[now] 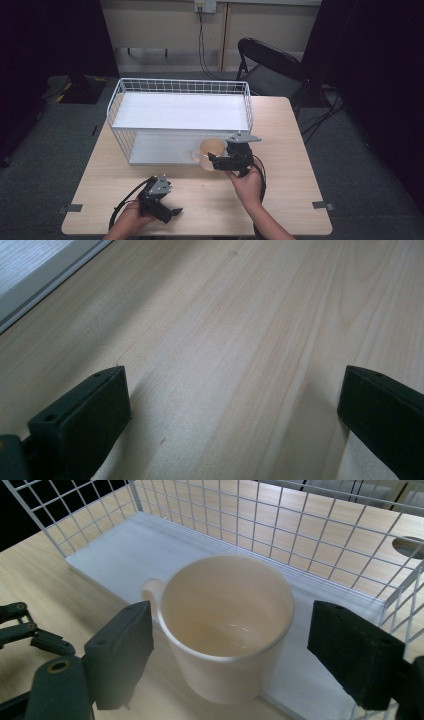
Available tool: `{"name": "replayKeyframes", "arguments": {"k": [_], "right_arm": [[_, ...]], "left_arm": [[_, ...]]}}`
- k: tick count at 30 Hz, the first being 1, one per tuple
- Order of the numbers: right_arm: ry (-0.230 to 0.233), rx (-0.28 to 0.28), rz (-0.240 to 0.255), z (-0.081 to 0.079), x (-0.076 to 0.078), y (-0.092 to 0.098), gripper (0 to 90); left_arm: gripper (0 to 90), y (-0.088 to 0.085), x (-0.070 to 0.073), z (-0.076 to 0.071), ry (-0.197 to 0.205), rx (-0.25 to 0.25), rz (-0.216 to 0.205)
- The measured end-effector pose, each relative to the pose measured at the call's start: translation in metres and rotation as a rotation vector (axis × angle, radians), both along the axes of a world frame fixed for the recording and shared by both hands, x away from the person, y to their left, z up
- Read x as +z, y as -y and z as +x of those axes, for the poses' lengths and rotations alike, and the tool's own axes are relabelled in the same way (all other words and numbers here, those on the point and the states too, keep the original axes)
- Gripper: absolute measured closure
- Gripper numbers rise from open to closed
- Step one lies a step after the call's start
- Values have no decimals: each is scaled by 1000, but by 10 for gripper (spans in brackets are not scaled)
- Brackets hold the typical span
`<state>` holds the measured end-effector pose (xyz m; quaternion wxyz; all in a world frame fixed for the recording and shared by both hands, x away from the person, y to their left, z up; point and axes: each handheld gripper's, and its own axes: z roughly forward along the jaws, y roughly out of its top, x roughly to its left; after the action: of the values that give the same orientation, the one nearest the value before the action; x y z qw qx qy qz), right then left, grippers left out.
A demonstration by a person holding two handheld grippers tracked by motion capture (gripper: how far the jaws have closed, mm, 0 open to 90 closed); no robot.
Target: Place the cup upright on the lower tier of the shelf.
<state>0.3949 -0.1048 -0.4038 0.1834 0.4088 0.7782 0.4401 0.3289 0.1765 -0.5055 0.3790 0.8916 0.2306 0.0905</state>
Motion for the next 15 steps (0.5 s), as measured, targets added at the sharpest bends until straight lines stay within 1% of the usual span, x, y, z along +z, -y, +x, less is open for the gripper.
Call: {"name": "replayKeyframes", "arguments": {"k": [4,9,12,15], "right_arm": [[-2,9,-9,-4,-2,-1,166],[7,-18,-33,-5,-7,0,154],[-6,-28,-33,-3,-11,1,155],[-14,-31,-34,-2,-13,0,155]], "left_arm": [[1,0,0,0,0,0,0],[1,0,0,0,0,0,0],[1,0,0,0,2,-3,5],[1,0,0,0,0,0,0]]}}
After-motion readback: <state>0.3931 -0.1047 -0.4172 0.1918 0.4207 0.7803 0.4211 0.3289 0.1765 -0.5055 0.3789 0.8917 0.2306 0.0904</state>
